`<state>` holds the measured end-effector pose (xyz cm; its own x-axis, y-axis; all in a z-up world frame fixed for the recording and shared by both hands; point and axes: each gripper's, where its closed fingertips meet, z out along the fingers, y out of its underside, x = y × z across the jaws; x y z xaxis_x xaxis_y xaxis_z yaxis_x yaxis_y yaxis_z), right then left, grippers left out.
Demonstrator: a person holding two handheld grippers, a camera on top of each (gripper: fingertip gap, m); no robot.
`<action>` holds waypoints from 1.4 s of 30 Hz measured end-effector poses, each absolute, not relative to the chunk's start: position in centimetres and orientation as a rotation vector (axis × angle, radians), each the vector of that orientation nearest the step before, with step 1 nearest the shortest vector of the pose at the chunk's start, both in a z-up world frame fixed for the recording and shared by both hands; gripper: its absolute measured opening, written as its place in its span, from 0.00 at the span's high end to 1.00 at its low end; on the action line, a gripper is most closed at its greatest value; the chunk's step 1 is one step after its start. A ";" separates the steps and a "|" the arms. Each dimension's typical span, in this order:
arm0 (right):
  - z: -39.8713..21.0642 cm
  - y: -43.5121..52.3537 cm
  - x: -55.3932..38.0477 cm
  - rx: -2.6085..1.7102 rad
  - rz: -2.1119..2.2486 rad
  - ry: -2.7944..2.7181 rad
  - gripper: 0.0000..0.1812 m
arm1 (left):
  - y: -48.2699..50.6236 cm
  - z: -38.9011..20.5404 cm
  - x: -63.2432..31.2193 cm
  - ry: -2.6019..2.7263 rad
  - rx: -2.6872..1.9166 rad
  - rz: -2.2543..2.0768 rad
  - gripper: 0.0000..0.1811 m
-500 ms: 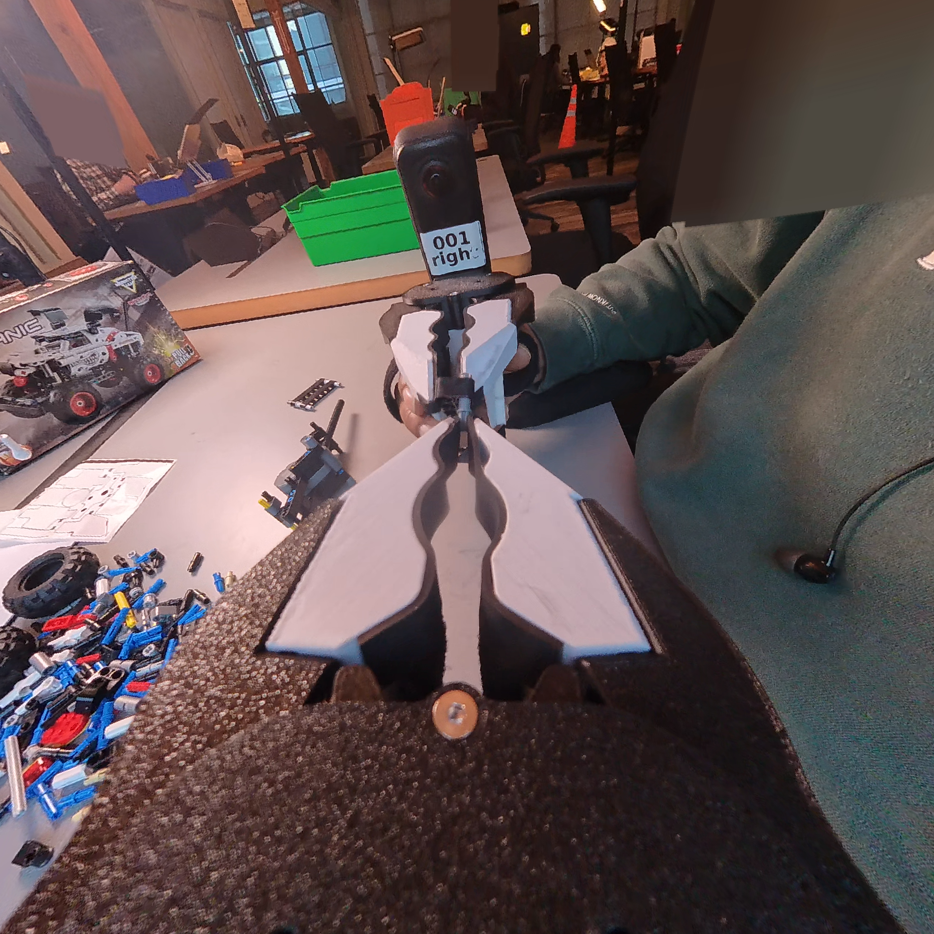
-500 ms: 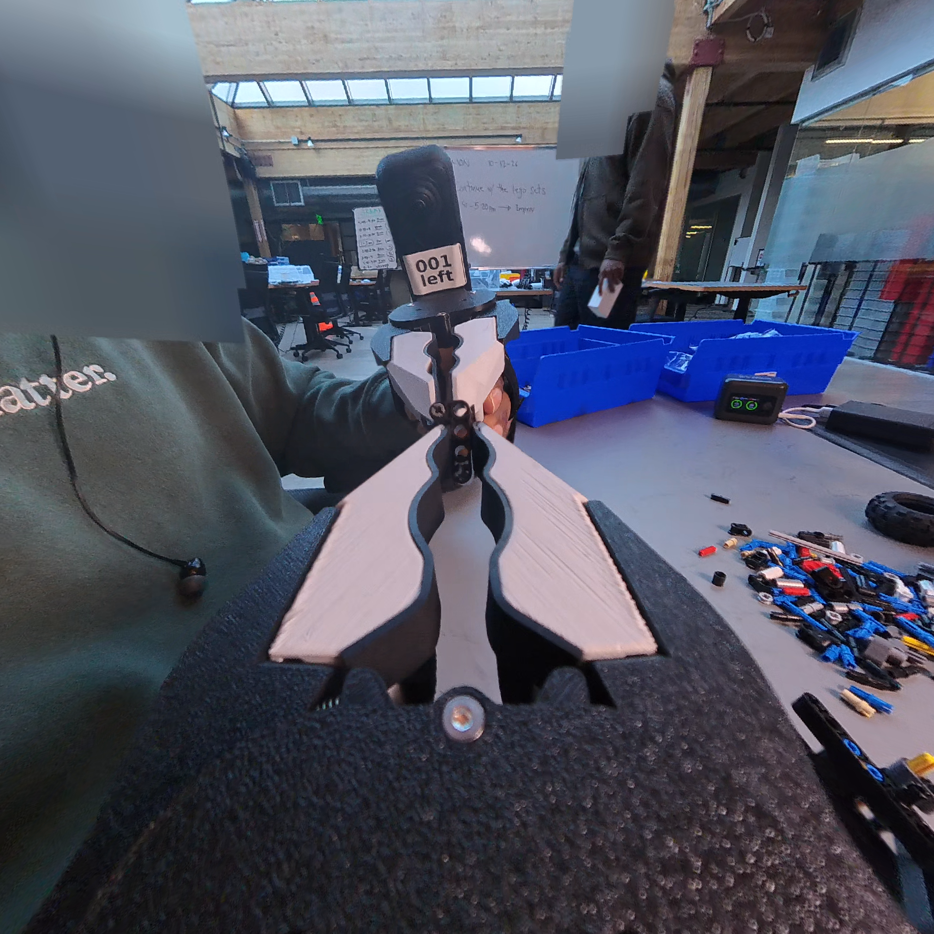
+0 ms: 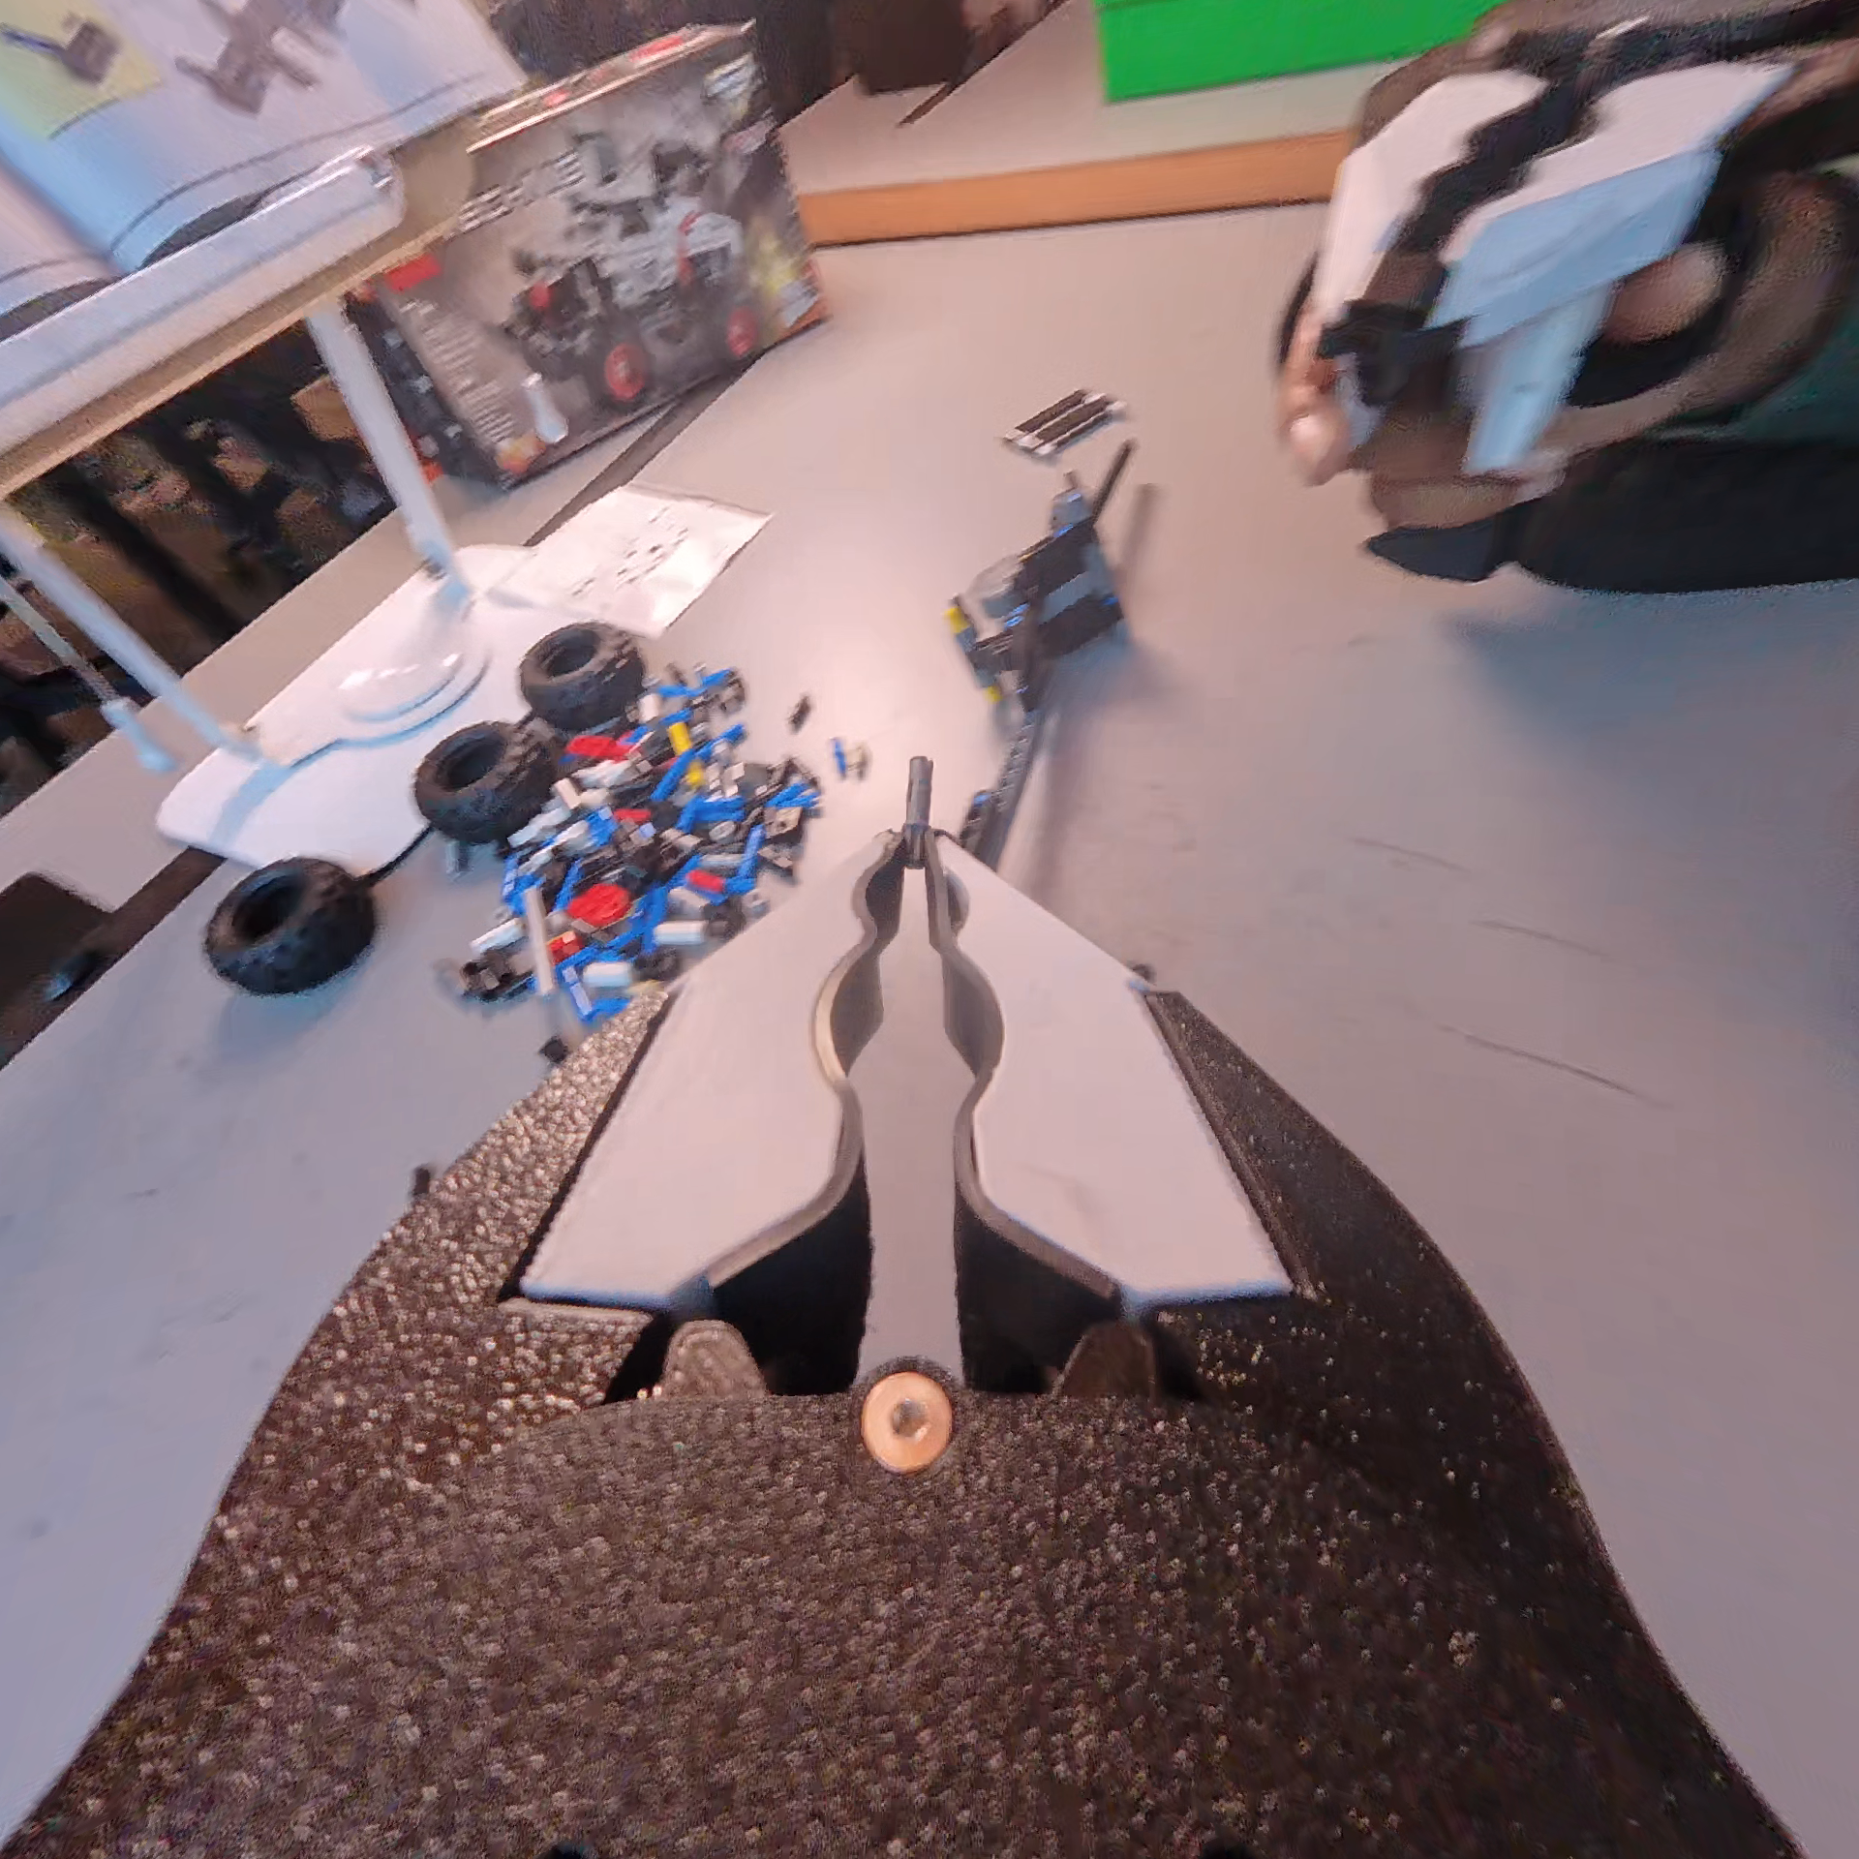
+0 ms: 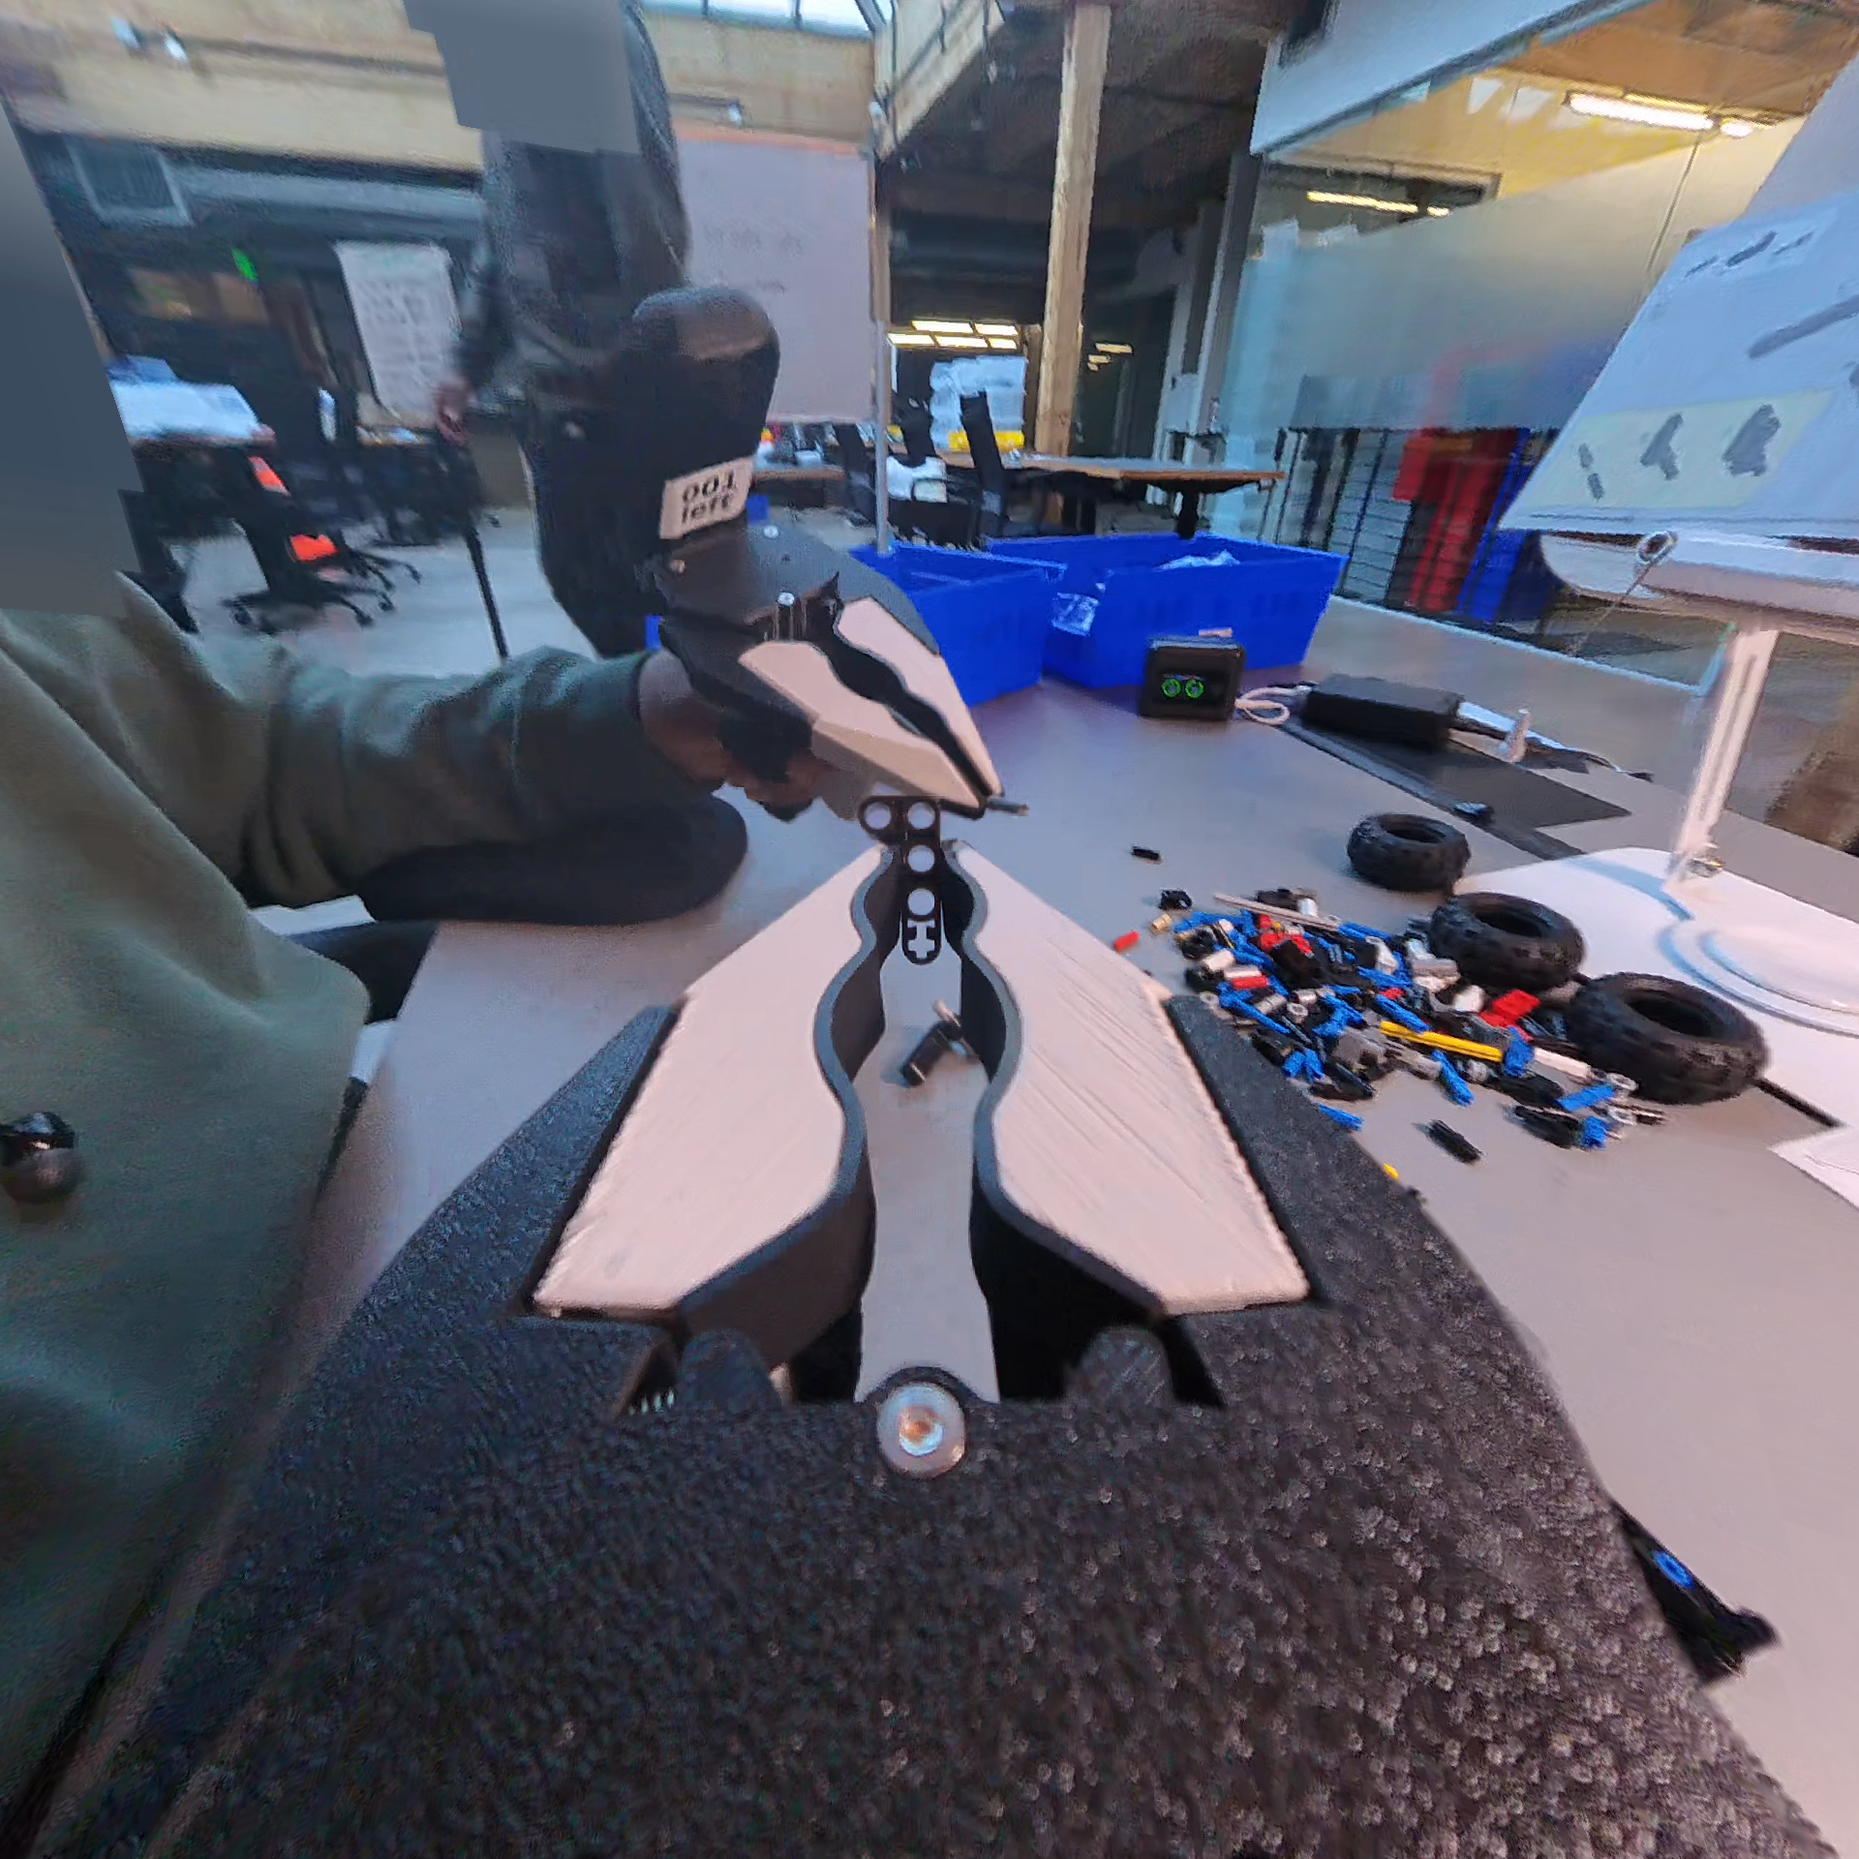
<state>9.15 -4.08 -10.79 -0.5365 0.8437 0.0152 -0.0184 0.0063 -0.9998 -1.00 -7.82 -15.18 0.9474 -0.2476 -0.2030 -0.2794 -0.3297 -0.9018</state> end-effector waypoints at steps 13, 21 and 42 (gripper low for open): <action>-14.4 -5.0 7.8 -0.833 1.311 -1.732 0.96 | -1.3 -19.8 -7.0 0.213 -2.079 0.129 0.85; -14.4 -4.5 7.5 -0.627 0.952 -1.696 0.96 | -4.8 -13.3 5.3 0.264 -1.803 -0.776 0.79; -13.8 -2.6 7.4 -0.738 0.913 -1.622 0.87 | -14.7 -3.2 -10.9 -0.085 -1.710 0.357 0.96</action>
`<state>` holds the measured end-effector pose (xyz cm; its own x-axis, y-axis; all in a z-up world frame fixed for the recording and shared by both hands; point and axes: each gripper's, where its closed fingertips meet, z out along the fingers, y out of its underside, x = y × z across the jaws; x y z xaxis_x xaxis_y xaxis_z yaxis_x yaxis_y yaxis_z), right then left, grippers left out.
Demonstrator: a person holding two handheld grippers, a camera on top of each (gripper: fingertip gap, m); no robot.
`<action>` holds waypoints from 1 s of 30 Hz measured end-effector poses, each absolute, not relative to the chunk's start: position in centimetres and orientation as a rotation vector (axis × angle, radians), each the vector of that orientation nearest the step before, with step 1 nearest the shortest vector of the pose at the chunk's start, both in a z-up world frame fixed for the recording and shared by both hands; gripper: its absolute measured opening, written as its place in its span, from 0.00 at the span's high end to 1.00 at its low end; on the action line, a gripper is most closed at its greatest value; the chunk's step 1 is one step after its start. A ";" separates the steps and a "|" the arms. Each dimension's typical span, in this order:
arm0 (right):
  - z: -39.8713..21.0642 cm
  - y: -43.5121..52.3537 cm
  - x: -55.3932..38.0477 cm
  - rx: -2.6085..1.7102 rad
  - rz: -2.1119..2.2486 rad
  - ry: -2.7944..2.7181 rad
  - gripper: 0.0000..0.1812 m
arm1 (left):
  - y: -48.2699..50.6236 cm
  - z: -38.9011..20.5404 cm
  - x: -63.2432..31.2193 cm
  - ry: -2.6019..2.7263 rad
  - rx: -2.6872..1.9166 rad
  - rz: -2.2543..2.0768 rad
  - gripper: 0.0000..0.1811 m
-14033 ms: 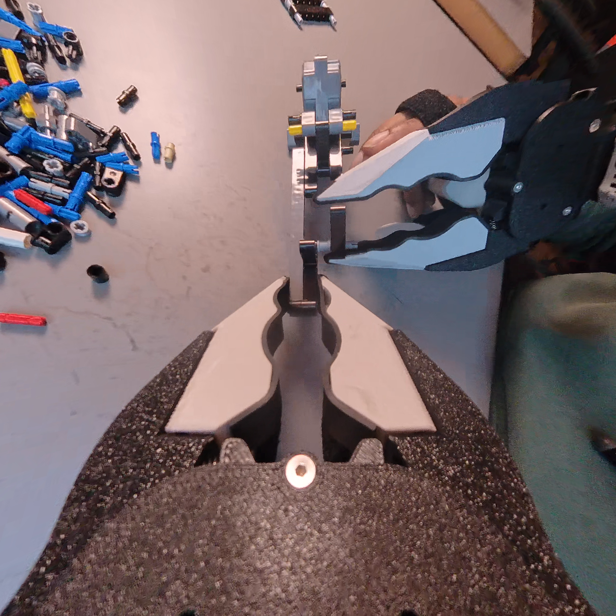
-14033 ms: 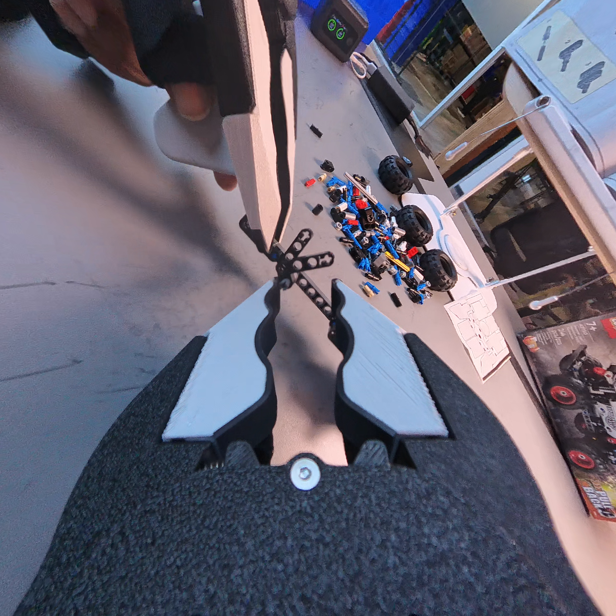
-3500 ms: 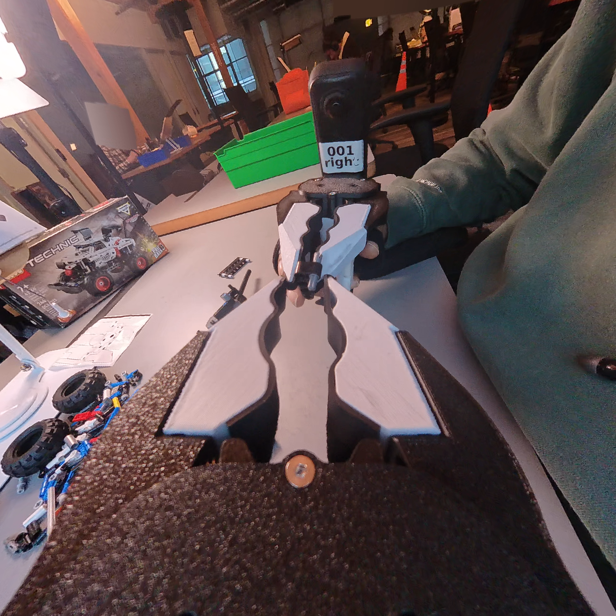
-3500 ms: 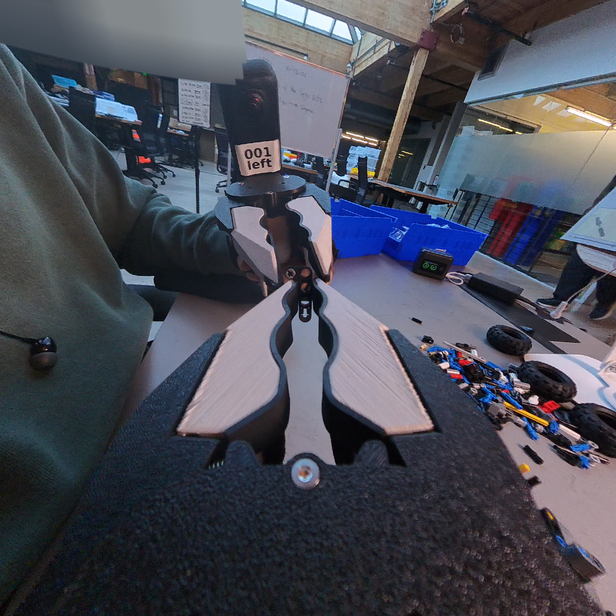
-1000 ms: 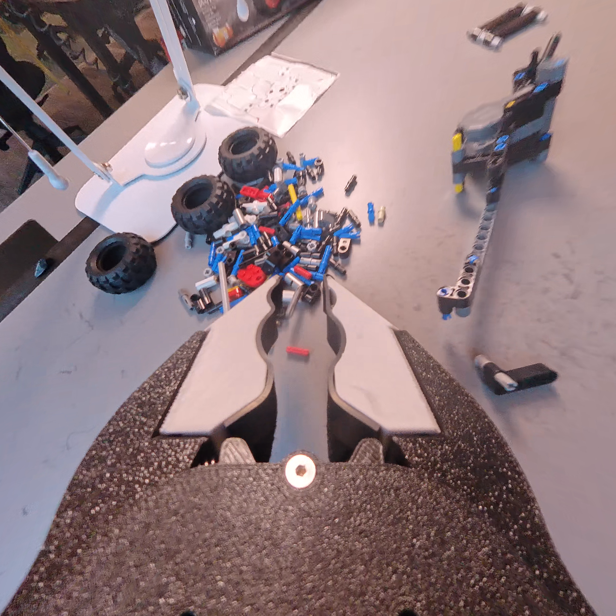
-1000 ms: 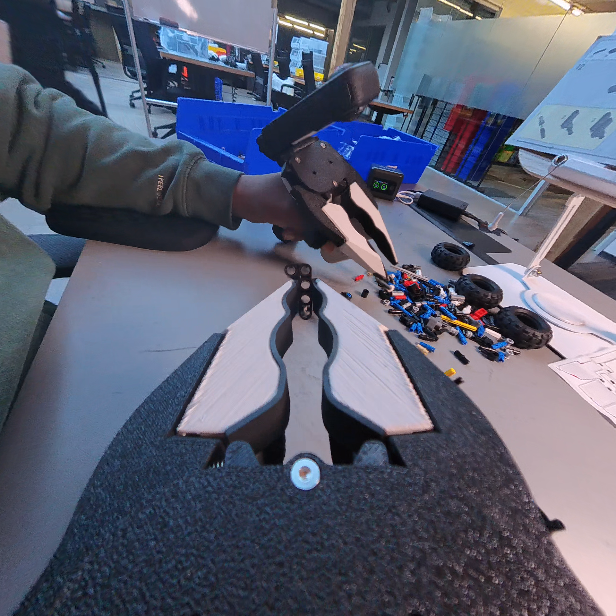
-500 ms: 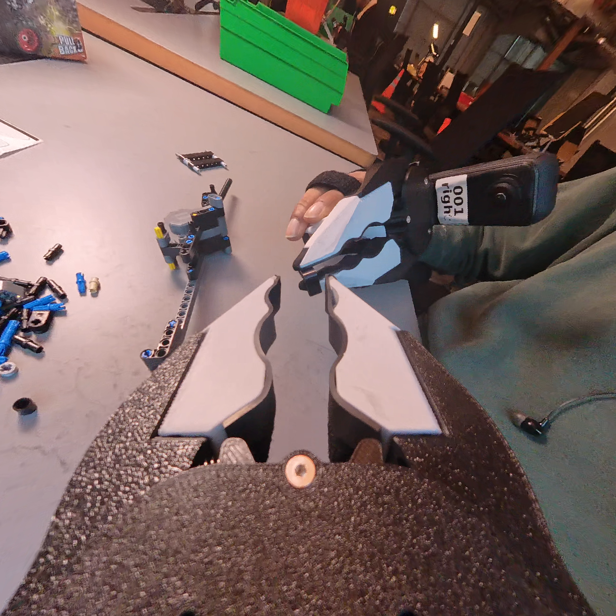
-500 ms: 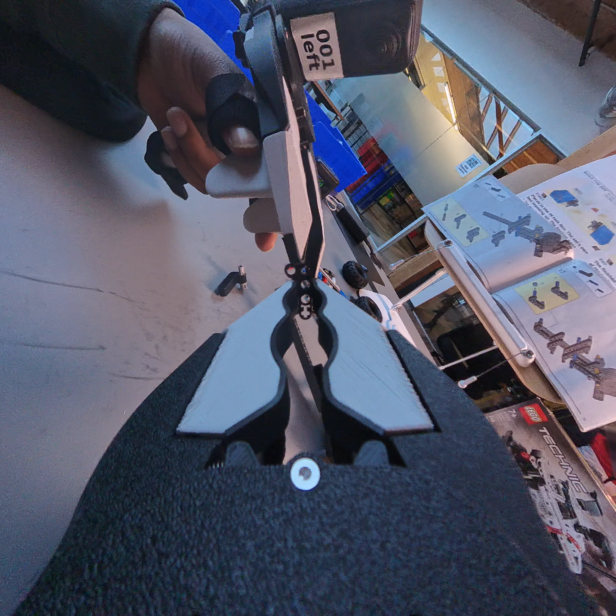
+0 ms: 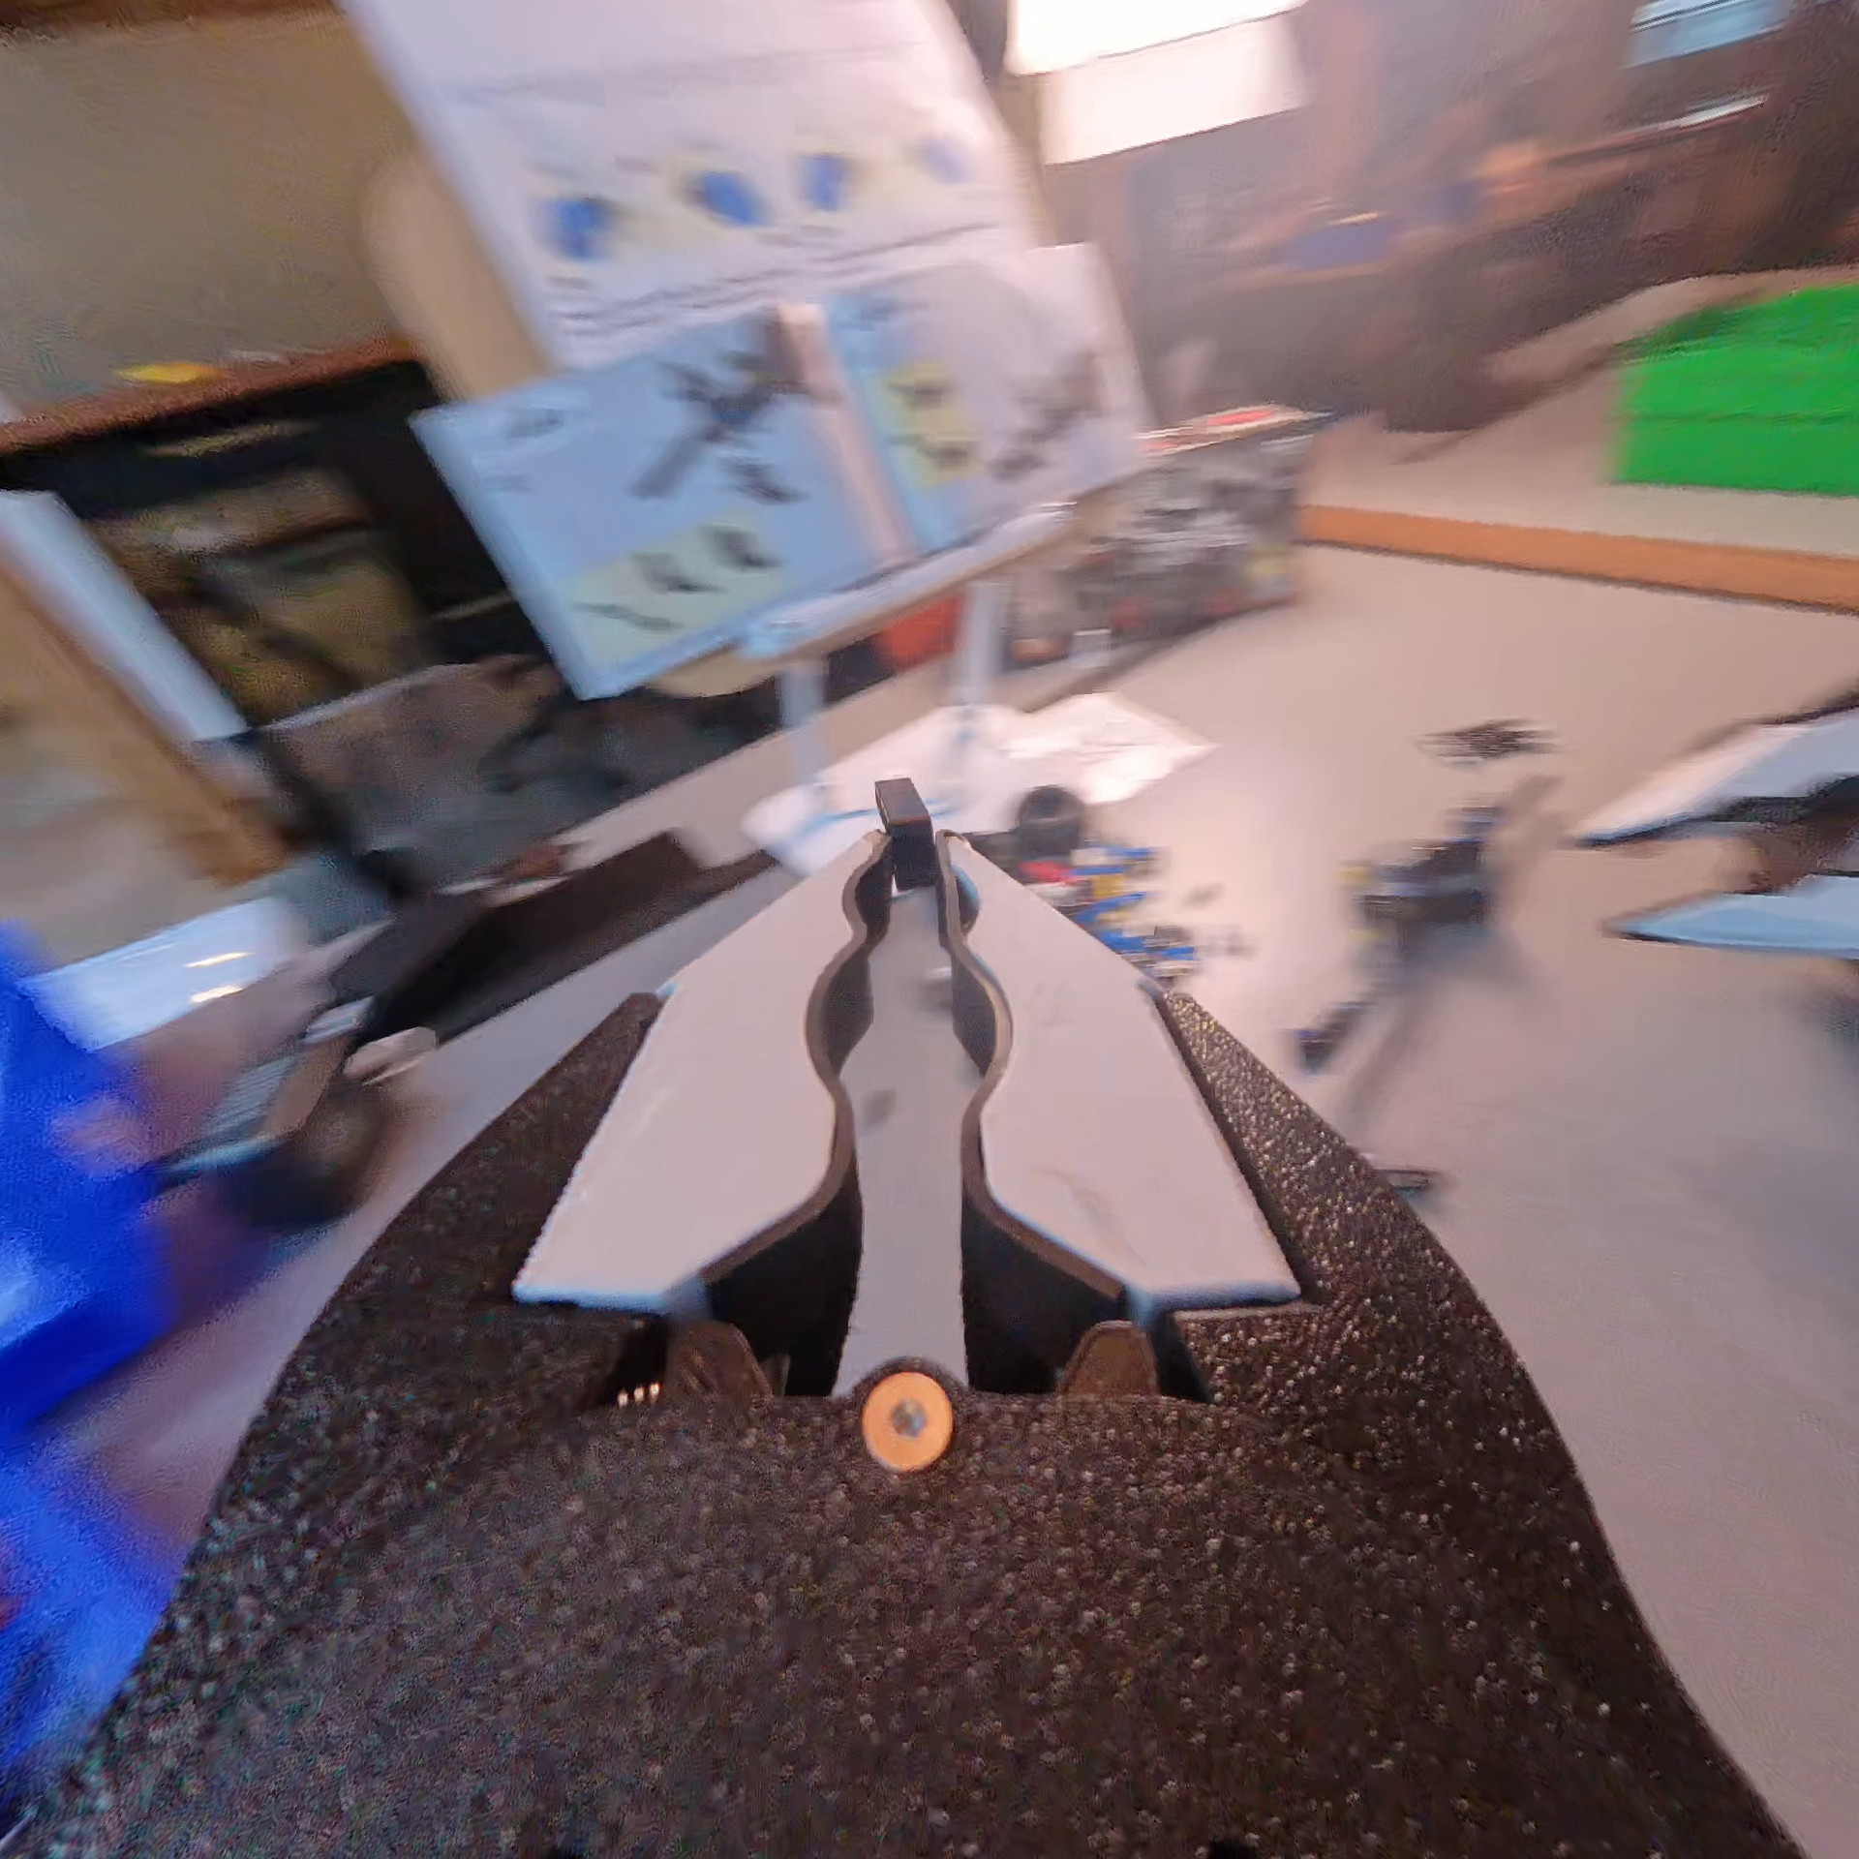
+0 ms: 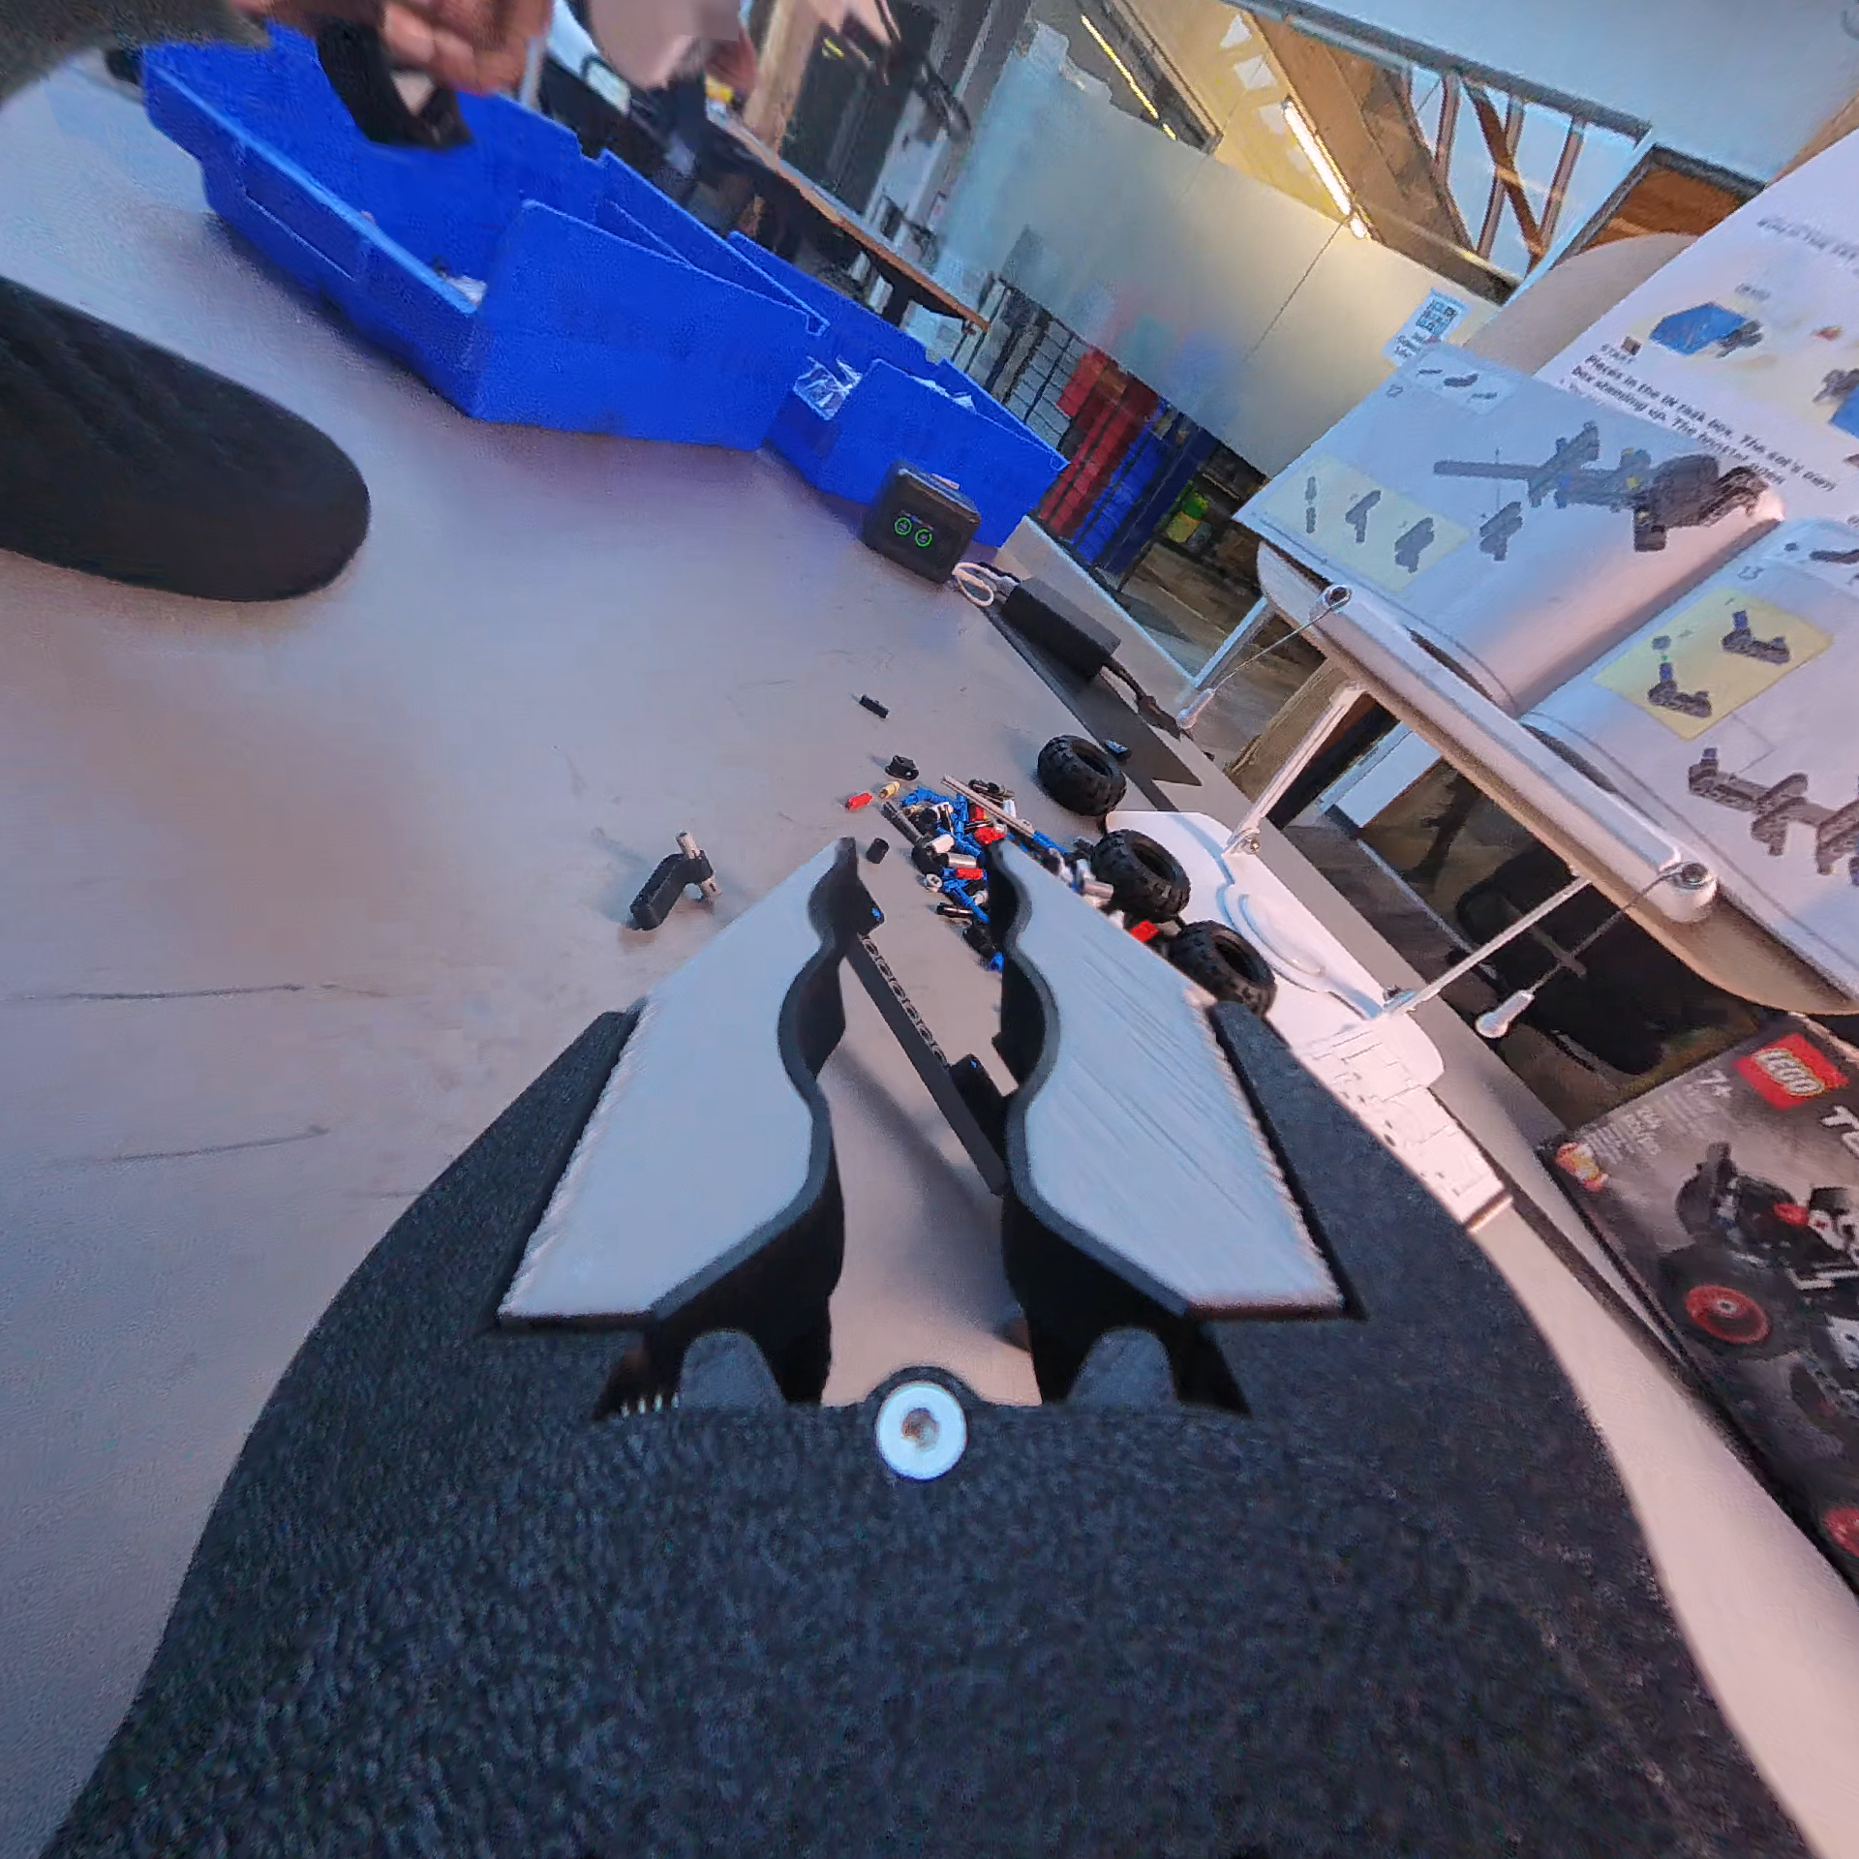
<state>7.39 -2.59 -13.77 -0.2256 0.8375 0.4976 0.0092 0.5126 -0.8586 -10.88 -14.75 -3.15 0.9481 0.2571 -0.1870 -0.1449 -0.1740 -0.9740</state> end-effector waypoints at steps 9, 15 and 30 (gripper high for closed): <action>-16.9 -4.1 6.9 -0.754 0.887 -1.786 0.86 | -34.6 -11.3 -27.4 -0.811 -1.964 0.723 0.96; -17.3 -3.8 6.6 -0.804 0.914 -1.796 0.87 | -34.0 -11.6 -26.6 -0.802 -1.921 0.712 0.89; -16.4 -3.2 6.9 -0.866 1.033 -1.744 0.87 | -8.7 -19.2 1.0 0.462 -2.172 -0.091 0.81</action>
